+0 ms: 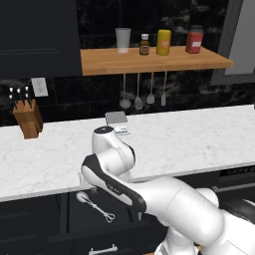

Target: Pick the tongs from the drawer and place it on the counter.

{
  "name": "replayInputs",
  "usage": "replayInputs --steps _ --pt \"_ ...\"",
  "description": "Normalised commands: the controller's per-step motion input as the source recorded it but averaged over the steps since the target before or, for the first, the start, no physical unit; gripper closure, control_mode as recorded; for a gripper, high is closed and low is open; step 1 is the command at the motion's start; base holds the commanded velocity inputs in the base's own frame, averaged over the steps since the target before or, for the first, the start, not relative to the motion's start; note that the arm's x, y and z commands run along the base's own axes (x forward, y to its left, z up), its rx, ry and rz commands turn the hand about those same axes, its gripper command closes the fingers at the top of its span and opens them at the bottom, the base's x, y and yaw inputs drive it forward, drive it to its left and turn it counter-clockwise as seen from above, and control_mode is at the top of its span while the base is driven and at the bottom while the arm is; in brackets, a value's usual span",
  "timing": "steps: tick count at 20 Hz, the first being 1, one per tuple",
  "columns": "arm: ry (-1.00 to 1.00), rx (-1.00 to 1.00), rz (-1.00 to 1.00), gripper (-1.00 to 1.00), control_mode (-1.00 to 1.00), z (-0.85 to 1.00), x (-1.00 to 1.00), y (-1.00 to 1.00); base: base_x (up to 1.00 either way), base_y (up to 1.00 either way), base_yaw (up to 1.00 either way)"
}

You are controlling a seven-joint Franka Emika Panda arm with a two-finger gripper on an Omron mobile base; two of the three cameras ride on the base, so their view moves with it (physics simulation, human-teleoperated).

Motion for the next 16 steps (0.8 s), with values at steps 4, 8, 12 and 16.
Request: replayInputs --steps 4,8,12,16 --pt "0.05 0.00 0.00 -1.00 -1.00 -0.42 -0.03 0.16 0.00 0.00 0.00" --pt "0.00 0.00 0.00 -1.00 -1.00 -0.48 -0.03 0.00 0.00 0.00 0.00" --pt "0.00 0.00 0.00 -1.00 -1.00 -0.70 -0.23 0.00 0.00 0.00 0.00" --pt "0.00 0.00 0.00 -1.00 -1.00 -0.70 -0.27 0.00 0.00 0.00 0.00"
